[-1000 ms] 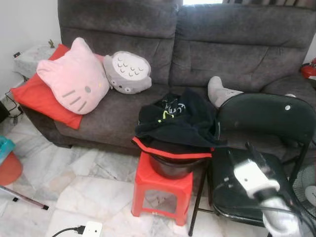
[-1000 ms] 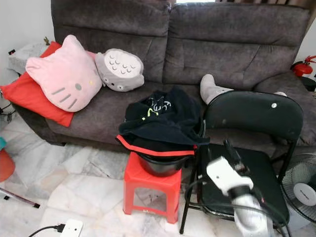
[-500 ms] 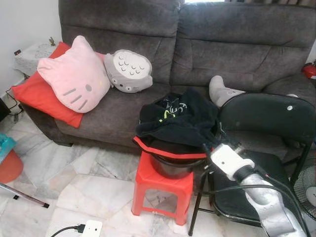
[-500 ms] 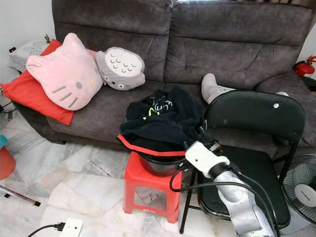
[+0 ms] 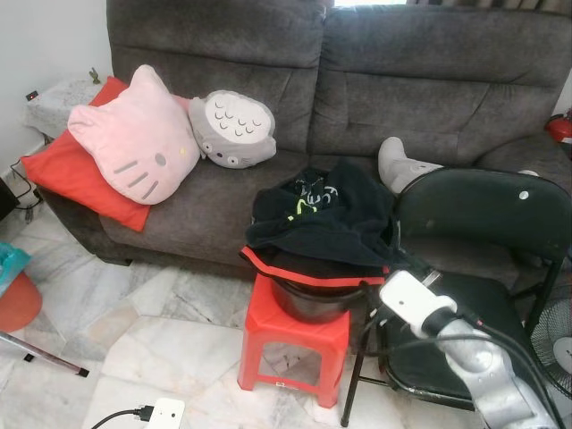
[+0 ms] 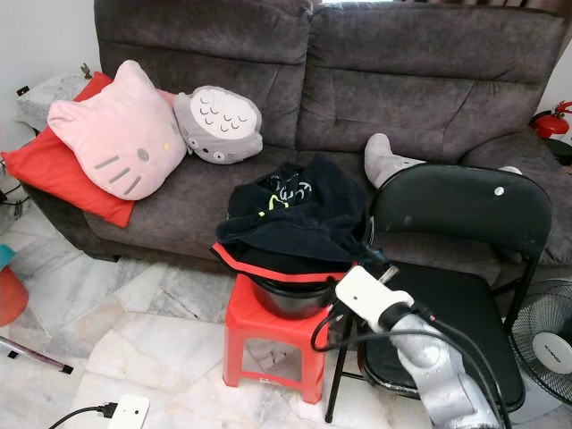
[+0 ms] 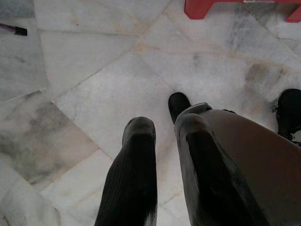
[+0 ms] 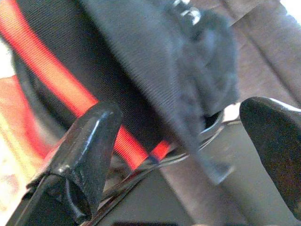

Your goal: Hang hanger

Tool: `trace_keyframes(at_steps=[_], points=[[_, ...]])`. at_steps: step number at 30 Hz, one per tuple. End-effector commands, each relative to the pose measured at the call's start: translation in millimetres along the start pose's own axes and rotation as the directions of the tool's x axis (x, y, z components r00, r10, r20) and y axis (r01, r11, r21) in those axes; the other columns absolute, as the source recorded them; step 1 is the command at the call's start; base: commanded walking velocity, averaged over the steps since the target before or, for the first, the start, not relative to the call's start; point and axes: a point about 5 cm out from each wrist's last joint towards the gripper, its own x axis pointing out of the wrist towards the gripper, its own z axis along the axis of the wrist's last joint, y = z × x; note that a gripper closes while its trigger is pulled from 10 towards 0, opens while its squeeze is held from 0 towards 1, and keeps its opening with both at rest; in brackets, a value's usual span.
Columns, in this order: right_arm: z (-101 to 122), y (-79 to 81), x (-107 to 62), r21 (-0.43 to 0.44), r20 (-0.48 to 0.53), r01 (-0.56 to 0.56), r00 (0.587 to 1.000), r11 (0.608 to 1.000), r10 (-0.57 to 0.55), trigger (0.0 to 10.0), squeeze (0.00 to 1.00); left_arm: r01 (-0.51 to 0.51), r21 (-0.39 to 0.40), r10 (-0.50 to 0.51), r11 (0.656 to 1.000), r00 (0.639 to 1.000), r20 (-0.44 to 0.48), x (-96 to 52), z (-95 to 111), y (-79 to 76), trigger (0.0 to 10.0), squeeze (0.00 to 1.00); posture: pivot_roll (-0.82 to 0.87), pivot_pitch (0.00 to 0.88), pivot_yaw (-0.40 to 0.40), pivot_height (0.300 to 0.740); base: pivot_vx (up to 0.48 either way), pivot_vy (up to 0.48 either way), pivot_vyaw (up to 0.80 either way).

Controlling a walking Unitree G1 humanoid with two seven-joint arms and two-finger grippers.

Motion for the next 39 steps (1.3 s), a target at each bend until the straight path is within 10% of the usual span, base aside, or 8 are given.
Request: trace_keyframes(at_steps=[1, 39], points=[[0, -5.6, 3.1, -0.01, -0.008, 0.017, 1.0, 1.0, -0.017, 10.0, 0.0, -0.002, -0.007, 0.002, 1.0, 1.0, -0.017, -0.4, -3, -0.6, 10.0, 0.0, -0.08, 0.0, -0.026, 0.74, 0.0, 0.0, 0.0], [15, -7.4, 44.4, -0.175, 0.032, -0.007, 0.999, 0.984, 0.013, 10.0, 0.0, -0.004, -0.013, 0.004, 1.0, 1.0, -0.013, -0.2, -2, -1.2, 10.0, 0.0, -0.05, 0.0, -0.022, 0.74, 0.0, 0.0, 0.0]])
